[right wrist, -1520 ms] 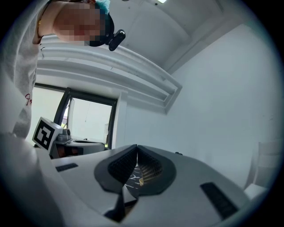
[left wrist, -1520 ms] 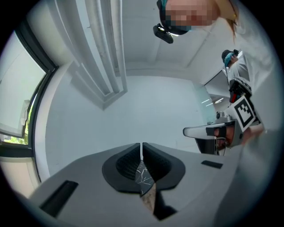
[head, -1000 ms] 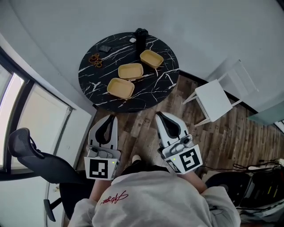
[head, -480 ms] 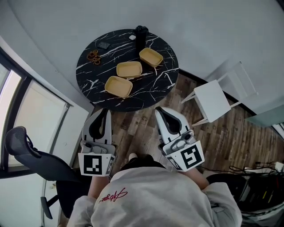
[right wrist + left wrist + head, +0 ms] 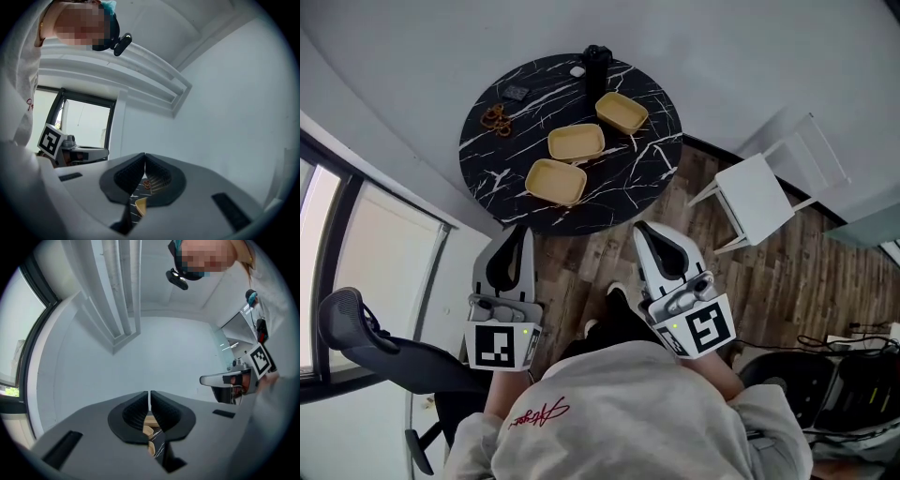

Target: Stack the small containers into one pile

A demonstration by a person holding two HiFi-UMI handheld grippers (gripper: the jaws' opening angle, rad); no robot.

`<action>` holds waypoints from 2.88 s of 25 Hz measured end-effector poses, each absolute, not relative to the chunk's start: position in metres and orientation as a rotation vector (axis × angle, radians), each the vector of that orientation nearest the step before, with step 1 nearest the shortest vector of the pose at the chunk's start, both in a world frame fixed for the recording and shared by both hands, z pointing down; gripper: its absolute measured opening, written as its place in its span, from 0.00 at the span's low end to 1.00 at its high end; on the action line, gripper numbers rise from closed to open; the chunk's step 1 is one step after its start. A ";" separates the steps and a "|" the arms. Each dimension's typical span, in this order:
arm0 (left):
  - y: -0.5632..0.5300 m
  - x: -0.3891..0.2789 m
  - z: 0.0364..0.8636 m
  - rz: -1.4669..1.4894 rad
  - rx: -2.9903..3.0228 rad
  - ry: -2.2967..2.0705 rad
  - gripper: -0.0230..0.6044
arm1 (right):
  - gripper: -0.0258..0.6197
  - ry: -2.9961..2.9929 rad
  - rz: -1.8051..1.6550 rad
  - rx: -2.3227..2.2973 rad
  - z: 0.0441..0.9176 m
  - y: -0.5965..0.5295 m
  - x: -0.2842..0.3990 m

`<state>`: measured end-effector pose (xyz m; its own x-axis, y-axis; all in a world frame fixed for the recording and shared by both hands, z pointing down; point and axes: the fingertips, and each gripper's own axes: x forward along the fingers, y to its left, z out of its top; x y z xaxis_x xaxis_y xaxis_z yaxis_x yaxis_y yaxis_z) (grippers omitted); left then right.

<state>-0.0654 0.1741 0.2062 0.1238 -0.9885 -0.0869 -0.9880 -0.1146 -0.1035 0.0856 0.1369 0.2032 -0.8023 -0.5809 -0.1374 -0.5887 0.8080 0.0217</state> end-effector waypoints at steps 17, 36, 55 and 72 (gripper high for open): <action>0.033 -0.113 0.211 -0.033 -2.196 2.043 0.08 | 0.06 2.888 0.205 -0.896 0.197 -0.017 0.036; -0.094 -0.156 0.224 -0.089 -2.182 2.116 0.08 | 0.06 2.965 0.176 -0.816 0.212 -0.148 -0.016; -0.143 -0.200 0.360 -0.502 -2.507 2.226 0.37 | 0.22 3.173 -0.066 -0.907 0.333 -0.192 -0.047; -0.171 -0.205 0.485 -0.996 -2.736 2.193 0.37 | 0.25 3.494 -0.309 -1.087 0.481 -0.219 -0.046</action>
<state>-0.2045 -0.1712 0.4854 0.1809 -0.7154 0.6749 -0.9789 -0.1971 0.0534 -0.0464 -0.2187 0.4809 -0.6994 -0.4821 0.5277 -0.5672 0.8236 0.0005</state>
